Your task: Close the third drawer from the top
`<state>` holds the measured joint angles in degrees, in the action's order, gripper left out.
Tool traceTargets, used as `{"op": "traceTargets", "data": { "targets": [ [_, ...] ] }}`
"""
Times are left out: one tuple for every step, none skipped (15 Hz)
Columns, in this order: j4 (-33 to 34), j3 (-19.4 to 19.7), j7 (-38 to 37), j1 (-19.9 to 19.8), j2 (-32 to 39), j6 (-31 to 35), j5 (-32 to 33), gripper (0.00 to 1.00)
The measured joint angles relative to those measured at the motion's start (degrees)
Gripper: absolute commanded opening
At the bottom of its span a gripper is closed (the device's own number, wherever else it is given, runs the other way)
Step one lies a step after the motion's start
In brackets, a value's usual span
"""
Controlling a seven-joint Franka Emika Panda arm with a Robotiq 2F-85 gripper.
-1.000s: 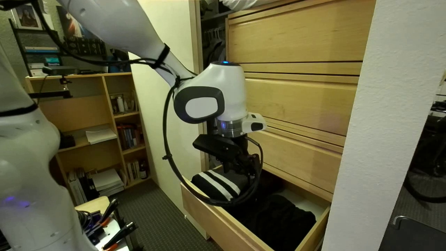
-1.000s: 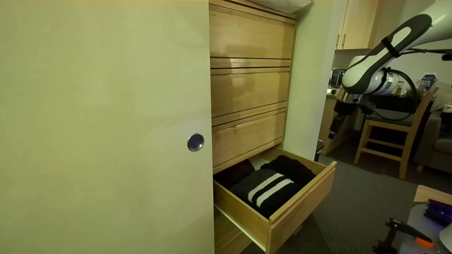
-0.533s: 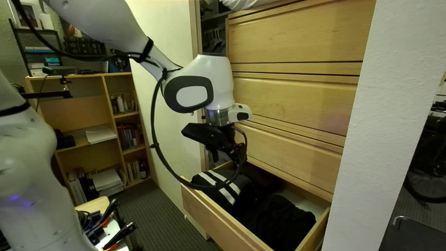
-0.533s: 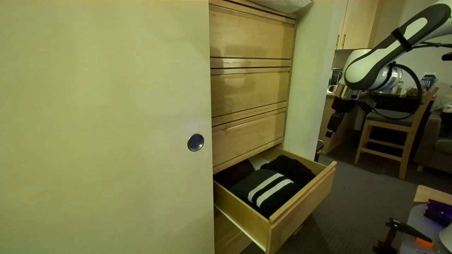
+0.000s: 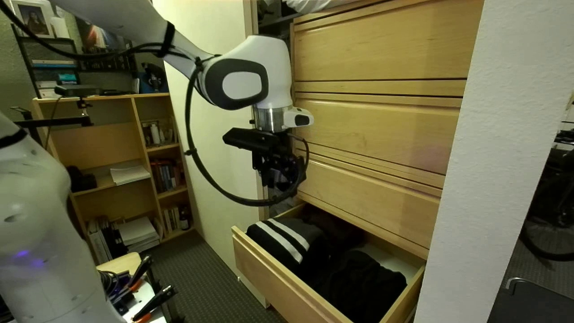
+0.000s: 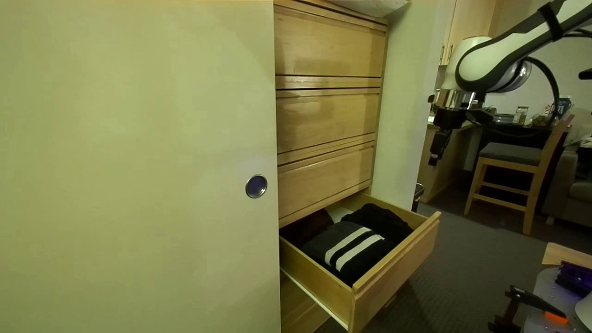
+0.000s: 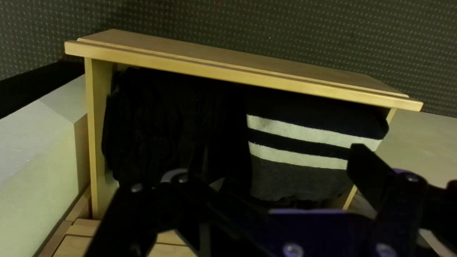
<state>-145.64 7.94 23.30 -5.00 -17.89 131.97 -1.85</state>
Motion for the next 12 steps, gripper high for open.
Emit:
{"op": "traceTargets", "data": {
  "targets": [
    [0.87, -0.03, 0.00, 0.47, -0.54, -1.65, 0.02, 1.00],
    [1.56, -0.06, 0.00, 0.92, -0.97, -2.92, 0.09, 1.00],
    [2.12, -0.11, 0.00, 1.29, -1.31, -3.99, 0.13, 1.00],
    [2.50, -0.14, 0.00, 1.59, -1.55, -4.67, 0.14, 1.00],
    [2.64, -0.20, 0.00, 1.69, -1.68, -4.91, 0.15, 1.00],
    [2.64, -0.22, 0.00, 1.70, -1.69, -4.96, 0.16, 1.00],
    [2.64, -0.22, 0.00, 1.70, -1.69, -4.99, 0.17, 1.00],
    [2.64, -0.22, 0.00, 1.70, -1.69, -5.01, 0.17, 1.00],
    [2.64, -0.22, 0.00, 1.70, -1.69, -5.02, 0.17, 1.00],
    [2.64, -0.22, 0.00, 1.70, -1.69, -5.03, 0.17, 1.00],
    [2.64, -0.22, 0.00, 1.70, -1.69, -5.03, 0.18, 1.00],
    [2.64, -0.22, 0.00, 1.70, -1.69, -5.03, 0.18, 1.00]
  ]
}}
